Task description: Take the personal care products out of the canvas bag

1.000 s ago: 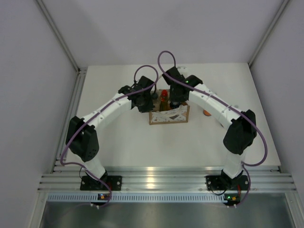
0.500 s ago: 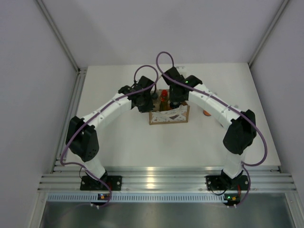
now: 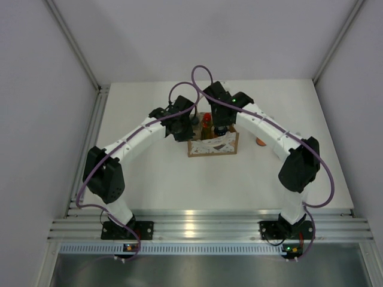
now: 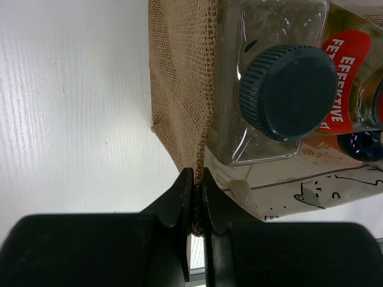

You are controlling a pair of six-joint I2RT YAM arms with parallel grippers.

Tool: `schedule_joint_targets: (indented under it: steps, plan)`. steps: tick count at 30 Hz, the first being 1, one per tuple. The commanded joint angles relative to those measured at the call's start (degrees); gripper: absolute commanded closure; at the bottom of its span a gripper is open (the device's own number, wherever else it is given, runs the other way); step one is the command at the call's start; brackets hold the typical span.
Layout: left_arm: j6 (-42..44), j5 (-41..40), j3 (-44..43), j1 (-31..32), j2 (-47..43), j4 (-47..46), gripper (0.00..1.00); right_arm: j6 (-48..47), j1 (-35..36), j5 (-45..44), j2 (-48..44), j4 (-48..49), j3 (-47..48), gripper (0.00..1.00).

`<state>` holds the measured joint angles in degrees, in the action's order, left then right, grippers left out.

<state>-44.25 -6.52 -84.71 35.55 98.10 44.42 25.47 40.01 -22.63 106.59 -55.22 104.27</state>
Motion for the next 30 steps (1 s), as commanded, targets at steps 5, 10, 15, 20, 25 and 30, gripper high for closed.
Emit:
schedule_joint_targets:
  steps: [5,10,15,20,25,30]
  plan:
    - [0.3,0.6,-0.3,0.3,-2.6,1.6,0.99,-3.1,1.2,-0.3,-3.2,1.2,6.1,1.0]
    - [0.4,0.6,-0.4,0.2,-2.3,1.6,0.98,-3.9,1.2,0.2,-4.6,0.6,7.5,1.0]
    - [0.6,0.5,-0.4,0.2,-2.2,1.6,0.98,-5.3,1.3,0.3,-5.3,-2.0,9.9,1.0]
    - [0.5,0.6,-0.4,0.2,-2.1,1.5,0.98,-6.5,1.2,1.5,-5.5,-5.2,14.0,1.0]
    - [0.4,0.5,-0.3,0.3,-2.0,1.6,0.99,-7.2,1.3,1.8,-6.5,-8.4,18.3,1.0]
    - [0.4,0.6,-0.2,0.2,-1.8,1.6,0.99,-8.1,1.2,0.9,-7.4,-10.6,22.3,1.0]
